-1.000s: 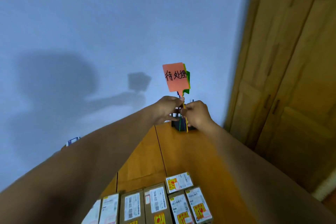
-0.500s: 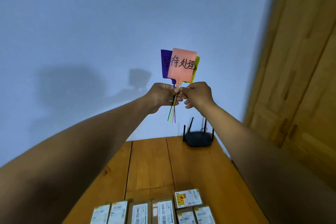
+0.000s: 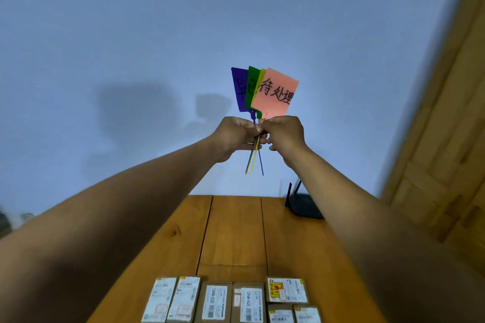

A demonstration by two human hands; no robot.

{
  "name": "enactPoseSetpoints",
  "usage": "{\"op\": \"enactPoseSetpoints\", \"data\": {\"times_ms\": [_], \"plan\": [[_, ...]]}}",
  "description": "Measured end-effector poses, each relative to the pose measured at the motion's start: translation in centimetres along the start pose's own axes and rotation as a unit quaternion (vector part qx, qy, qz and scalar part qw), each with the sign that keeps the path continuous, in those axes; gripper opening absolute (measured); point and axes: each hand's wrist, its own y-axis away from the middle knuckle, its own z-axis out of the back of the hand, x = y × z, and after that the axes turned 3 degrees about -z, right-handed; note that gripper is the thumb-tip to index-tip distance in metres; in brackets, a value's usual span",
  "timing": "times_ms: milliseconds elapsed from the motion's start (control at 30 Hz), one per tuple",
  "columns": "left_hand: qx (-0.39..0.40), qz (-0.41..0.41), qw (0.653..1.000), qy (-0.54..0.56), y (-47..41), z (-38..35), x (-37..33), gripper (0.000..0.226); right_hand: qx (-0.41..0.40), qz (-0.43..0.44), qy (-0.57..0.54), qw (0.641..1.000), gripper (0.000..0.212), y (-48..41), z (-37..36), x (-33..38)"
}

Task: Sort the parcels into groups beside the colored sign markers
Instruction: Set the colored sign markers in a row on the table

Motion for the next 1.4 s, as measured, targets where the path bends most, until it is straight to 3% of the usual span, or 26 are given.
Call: {"op": "enactPoseSetpoints", "data": {"times_ms": [267,400,633,800,933,1167,1267,1400], "plan": [[-0.079,0.051,0.995,0.027,3.9,9.1,5.0,0.022,0.059,-0.011,0.01,0.998,0.03,0.2,-10.5,-2.6],[-0.137,0.1,0.985,0.024,6.2,16.4,8.5,0.014,0.152,-0.059,-0.017,0.986,0.022,1.1,-18.4,-4.7],[-0.122,0.185,0.975,0.01,8.2,29.7,14.4,0.015,0.259,-0.102,-0.023,0.96,0.023,2.0,-33.4,-8.3],[-0.099,0.247,0.962,0.053,7.2,37.6,19.4,0.011,0.232,-0.13,0.027,0.964,0.02,2.3,-41.6,-10.1],[-0.086,0.279,0.951,0.102,6.2,40.8,24.3,0.023,0.214,-0.165,0.039,0.962,0.018,2.0,-45.6,-12.9],[-0.071,0.324,0.934,0.133,5.2,41.8,29.5,0.023,0.209,-0.259,-0.01,0.943,0.016,1.7,-46.7,-16.8],[-0.086,0.316,0.928,0.175,4.6,41.9,30.5,0.014,0.201,-0.279,-0.045,0.938,0.021,0.8,-47.0,-17.9],[-0.141,0.321,0.921,0.171,4.2,41.9,31.6,0.018,0.151,-0.304,-0.066,0.938,0.017,-0.3,-47.2,-21.0]]}}
